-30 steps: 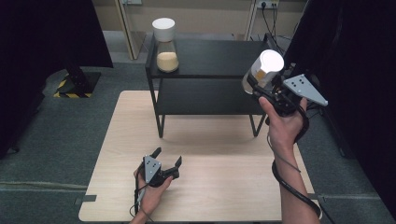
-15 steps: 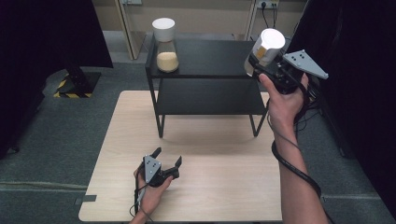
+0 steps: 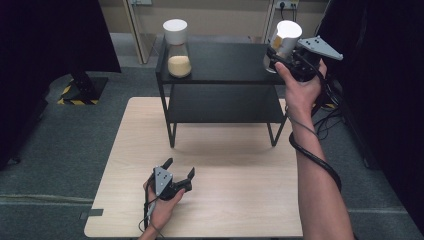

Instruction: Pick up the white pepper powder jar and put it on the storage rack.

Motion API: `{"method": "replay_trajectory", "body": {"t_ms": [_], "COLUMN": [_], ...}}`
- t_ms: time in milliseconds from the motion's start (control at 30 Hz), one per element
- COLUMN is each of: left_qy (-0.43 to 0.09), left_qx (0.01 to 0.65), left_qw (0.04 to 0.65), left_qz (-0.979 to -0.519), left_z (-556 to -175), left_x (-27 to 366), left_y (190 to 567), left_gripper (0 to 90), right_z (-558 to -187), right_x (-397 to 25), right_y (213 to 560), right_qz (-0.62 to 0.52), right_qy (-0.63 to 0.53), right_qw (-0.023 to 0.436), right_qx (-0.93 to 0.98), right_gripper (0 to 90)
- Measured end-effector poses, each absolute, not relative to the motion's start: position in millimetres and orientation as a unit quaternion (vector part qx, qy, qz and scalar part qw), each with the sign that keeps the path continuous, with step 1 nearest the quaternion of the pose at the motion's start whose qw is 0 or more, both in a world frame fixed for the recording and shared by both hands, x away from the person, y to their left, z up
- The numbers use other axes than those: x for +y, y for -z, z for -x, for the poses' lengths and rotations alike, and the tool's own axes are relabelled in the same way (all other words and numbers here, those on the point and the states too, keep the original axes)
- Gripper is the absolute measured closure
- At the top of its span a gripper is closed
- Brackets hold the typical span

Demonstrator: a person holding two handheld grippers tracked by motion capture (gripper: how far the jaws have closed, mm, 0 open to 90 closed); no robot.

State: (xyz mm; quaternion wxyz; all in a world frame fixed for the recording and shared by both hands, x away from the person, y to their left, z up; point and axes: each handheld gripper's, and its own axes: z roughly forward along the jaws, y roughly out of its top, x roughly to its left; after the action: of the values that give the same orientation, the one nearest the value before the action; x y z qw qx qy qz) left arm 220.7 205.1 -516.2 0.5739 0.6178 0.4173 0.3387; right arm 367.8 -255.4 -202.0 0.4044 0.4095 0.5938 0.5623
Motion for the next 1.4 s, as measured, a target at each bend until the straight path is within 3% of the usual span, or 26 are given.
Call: {"method": "replay_trajectory", "body": {"t_ms": [967,1233,1400], "left_qy": [-0.339,-0.339,-0.341], "left_qx": [0.417,0.417,0.416], "left_qw": [0.573,0.573,0.572], "left_qz": [-0.619,-0.619,-0.620], "left_z": [-221,-221,-221], "left_x": [205,204,204], "left_y": [516,516,516], "left_gripper": [10.8,10.8,10.9], "right_z": [-389,-383,-374], "right_x": [-249,-255,-260], "right_y": [210,209,209], "right_qz": [-0.429,-0.435,-0.431], "right_qy": [-0.563,-0.567,-0.569], "right_qw": [0.390,0.379,0.374], "right_qx": [0.589,0.588,0.592], "right_gripper": [29.6,13.5,8.3]}}
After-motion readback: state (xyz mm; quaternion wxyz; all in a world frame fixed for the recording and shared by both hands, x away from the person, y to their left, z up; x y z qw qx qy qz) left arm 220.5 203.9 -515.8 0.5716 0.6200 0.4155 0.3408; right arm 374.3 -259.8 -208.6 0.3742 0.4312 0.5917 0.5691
